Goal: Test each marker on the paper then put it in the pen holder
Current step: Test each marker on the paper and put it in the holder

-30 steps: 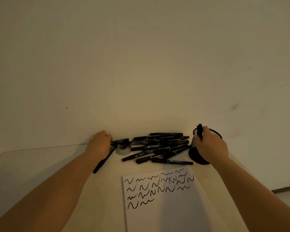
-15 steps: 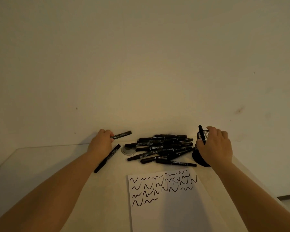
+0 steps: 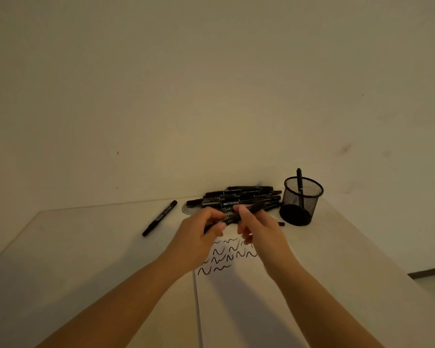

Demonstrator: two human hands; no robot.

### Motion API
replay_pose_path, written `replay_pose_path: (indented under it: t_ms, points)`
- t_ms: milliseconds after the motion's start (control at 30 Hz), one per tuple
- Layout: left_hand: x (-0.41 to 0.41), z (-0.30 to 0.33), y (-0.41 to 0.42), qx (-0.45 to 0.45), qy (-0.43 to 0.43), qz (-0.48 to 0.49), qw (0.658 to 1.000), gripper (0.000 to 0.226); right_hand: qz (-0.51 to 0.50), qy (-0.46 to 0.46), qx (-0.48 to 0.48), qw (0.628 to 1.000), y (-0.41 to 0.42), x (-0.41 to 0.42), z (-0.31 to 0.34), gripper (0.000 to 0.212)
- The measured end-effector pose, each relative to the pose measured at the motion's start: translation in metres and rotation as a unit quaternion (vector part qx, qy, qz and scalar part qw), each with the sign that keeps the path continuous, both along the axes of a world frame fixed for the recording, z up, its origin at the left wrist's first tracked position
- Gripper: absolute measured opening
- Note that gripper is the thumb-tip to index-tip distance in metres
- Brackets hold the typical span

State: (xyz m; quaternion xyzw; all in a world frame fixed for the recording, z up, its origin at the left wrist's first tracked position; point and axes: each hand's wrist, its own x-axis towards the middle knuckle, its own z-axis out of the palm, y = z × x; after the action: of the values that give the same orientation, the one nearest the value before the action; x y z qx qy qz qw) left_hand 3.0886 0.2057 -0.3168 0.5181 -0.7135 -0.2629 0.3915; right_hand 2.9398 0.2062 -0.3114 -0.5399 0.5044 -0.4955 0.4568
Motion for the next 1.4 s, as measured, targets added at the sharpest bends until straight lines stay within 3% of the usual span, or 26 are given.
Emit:
replay_pose_path:
  t_ms: [67,200,300,367,433,500,567,633,700,833,1000,1233,1300,1333,1400]
  points:
    - [-0.003,-0.004,0.013,-0.008,-0.003,0.0,1.0,0.019,-0.036,-0.035,0.011,0.999,0.013,0.002,-0.004,0.023]
    - [0.001,-0.009,0.032,-0.073,-0.102,0.025,0.992,0.017,-0.09,-0.108,0.018,0.99,0.029,-0.006,-0.003,0.024]
    - [0.0,-0.004,0.045,-0.143,-0.189,0.007,0.972,0.029,-0.047,-0.177,0.067,0.981,0.036,-0.012,0.002,0.024]
    - [-0.004,0.001,0.051,-0.183,-0.267,-0.016,0.946,0.045,-0.008,-0.171,0.115,0.979,0.038,-0.014,0.004,0.027]
    - [-0.007,0.003,0.056,-0.184,-0.332,-0.028,0.925,0.052,0.024,-0.148,0.145,0.978,0.041,-0.017,0.005,0.03]
    - [-0.008,0.0,0.058,-0.146,-0.348,-0.044,0.925,0.042,0.052,-0.128,0.14,0.981,0.042,-0.022,0.006,0.031]
    - [-0.01,0.002,0.062,-0.096,-0.277,-0.075,0.953,0.033,0.076,-0.136,0.116,0.981,0.043,-0.027,0.009,0.037]
    - [-0.012,0.005,0.067,-0.031,-0.147,-0.108,0.983,0.035,0.089,-0.145,0.089,0.981,0.04,-0.031,0.013,0.043]
    - [-0.015,0.008,0.069,0.057,-0.007,-0.141,0.988,0.035,0.099,-0.134,0.07,0.984,0.036,-0.031,0.017,0.046]
    - [-0.014,0.01,0.067,0.225,0.122,-0.188,0.948,0.04,0.132,-0.121,0.035,0.983,0.031,-0.031,0.013,0.043]
    - [-0.008,0.011,0.062,0.405,0.247,-0.205,0.856,0.045,0.128,-0.137,0.01,0.982,0.024,-0.028,0.0,0.039]
    - [-0.002,0.018,0.055,0.475,0.316,-0.243,0.784,0.035,0.168,-0.179,-0.015,0.969,0.012,-0.024,0.003,0.029]
    - [-0.002,0.018,0.055,0.464,0.305,-0.231,0.799,0.037,0.166,-0.189,-0.015,0.968,0.01,-0.023,0.006,0.03]
    - [-0.003,0.018,0.055,0.445,0.282,-0.211,0.823,0.038,0.149,-0.199,-0.003,0.969,0.01,-0.021,0.006,0.031]
    - [-0.007,0.016,0.054,0.332,0.164,-0.148,0.917,0.042,0.082,-0.222,0.035,0.971,0.009,-0.016,0.002,0.034]
